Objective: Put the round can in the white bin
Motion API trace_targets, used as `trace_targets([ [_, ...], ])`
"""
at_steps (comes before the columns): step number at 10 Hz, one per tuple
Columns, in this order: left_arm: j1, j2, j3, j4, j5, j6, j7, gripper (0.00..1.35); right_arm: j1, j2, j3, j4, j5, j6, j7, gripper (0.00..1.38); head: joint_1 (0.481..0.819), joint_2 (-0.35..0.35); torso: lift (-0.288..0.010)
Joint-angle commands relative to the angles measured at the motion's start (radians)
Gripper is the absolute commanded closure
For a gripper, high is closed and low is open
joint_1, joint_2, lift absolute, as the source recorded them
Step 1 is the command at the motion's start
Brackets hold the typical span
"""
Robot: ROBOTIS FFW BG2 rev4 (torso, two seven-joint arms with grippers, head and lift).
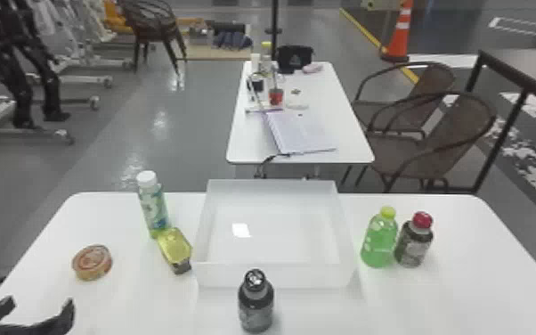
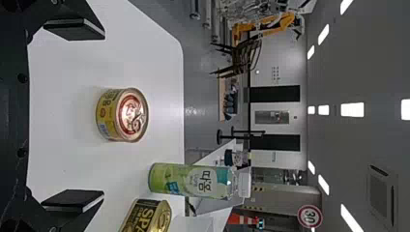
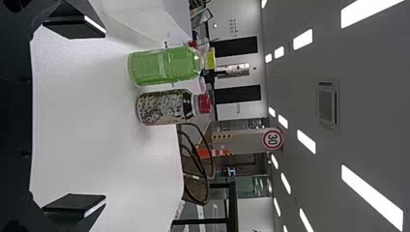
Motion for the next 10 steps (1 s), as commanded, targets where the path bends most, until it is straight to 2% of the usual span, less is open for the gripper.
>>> trace_targets([
  [1,-0.056,0.015,0.009,0.042,-0.015,0.04,-0.035,0.14,-0.002,0.004,0.002,0.002,-0.002,0.0,0.0,0.09,0.549,0.0,-0.1],
  [5,-0.174,0.094,0.008,0.177,-0.046,0.077,-0.082,0.14,-0.01,0.004,0.008,0.009,-0.002,0.0,0.0,0.09,0.549,0.0,-0.1],
  [8,-0.273,0.133,-0.02,0.281,-0.098,0.094,-0.14,0.13,-0.016,0.004,0.011,0.013,-0.005,0.0,0.0,0.09,0.549,0.0,-0.1],
  [10,-0.332,0.164,-0.047,0.357,-0.123,0.114,-0.154,0.13,-0.018,0.004,0.011,0.015,-0.005,0.0,0.0,0.09,0.549,0.0,-0.1],
])
